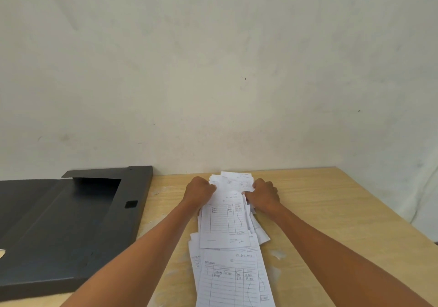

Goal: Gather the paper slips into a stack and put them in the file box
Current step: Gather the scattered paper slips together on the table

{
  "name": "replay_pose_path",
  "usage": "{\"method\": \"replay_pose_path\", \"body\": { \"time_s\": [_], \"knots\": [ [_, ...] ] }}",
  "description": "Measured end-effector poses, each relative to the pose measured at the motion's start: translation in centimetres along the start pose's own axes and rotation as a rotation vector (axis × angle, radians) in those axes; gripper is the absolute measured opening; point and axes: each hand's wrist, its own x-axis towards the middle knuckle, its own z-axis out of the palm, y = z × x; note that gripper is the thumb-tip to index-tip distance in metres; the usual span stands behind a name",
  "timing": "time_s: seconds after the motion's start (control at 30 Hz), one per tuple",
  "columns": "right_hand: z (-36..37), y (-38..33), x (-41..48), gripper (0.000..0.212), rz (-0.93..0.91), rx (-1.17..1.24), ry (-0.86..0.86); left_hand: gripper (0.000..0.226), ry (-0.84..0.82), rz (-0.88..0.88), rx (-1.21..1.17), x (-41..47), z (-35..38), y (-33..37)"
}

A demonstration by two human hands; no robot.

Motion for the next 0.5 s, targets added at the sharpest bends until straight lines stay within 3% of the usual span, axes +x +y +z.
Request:
{"method": "replay_pose_path", "body": {
  "time_s": [0.1, 0.23, 0.33, 0.5],
  "knots": [
    [-0.4, -0.4, 0.5, 0.008, -0.033, 0.21, 0.028, 0.022, 0.007, -0.04, -0.031, 1.0, 0.2, 0.0],
    [-1.3, -0.9, 0.7, 0.029, 0.012, 0.141, 0.038, 0.024, 0.016, -0.083, -0.012, 1.9, 0.5, 0.6],
    [-1.3, -1.7, 0.6, 0.03, 0.014, 0.222, -0.09, 0.036, -0.017, -0.085, 0.015, 1.4, 1.0, 2.0],
    [-0.9, -2.3, 0.7, 0.035, 0.012, 0.234, -0.118, 0.043, -0.018, -0.139, 0.06, 1.0, 1.6, 2.5]
  ]
}}
